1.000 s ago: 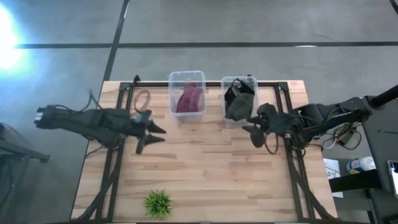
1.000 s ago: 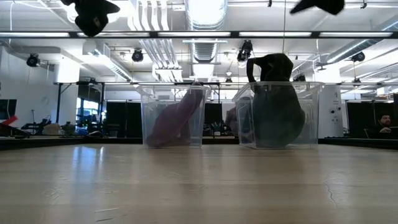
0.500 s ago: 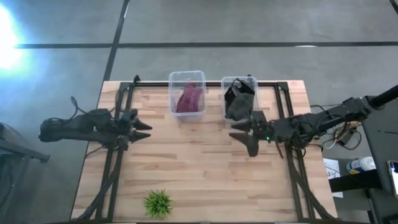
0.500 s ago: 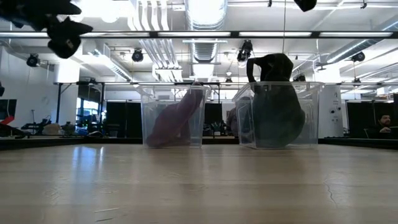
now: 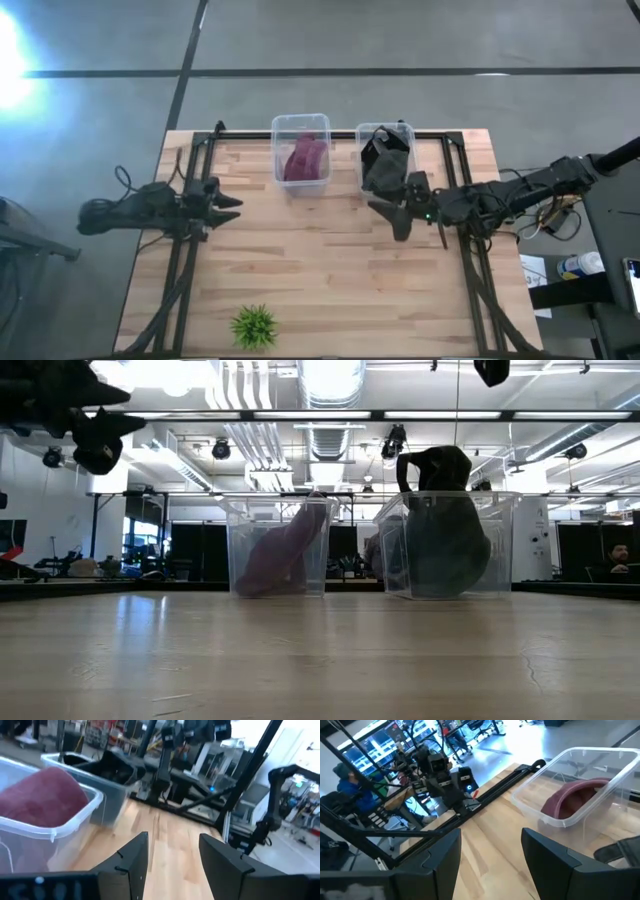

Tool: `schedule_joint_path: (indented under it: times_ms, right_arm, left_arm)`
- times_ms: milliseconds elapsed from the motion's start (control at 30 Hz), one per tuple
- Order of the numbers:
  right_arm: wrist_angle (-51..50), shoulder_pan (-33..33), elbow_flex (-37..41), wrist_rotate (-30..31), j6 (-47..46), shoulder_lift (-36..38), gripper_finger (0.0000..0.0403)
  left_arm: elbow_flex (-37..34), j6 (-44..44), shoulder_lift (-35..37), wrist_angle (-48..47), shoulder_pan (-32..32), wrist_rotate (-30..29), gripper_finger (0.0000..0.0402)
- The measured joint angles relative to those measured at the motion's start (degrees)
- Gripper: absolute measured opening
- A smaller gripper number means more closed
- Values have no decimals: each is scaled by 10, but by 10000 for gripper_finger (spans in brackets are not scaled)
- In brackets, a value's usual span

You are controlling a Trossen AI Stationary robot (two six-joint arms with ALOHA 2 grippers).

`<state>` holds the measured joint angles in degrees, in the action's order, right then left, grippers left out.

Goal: Pick & Place hat
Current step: Return to Home Position

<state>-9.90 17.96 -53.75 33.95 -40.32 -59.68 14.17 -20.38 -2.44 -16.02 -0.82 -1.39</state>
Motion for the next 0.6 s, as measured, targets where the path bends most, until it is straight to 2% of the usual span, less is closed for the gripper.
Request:
schedule_joint_path:
  times_ms: [200,333,467,600]
  right_arm:
    - [-1,-2,2,9,-16,0,203]
    - [-1,-2,2,15,-28,0,203]
    - [-2,-2,2,38,-28,0,203]
    - [-8,-2,2,42,-26,0,203]
  left_arm:
    - [-54,-3,12,72,0,-4,169]
    - [-78,-2,16,94,0,-46,169]
    - [-102,0,17,156,0,-77,169]
    - [-136,-2,17,216,0,-70,169]
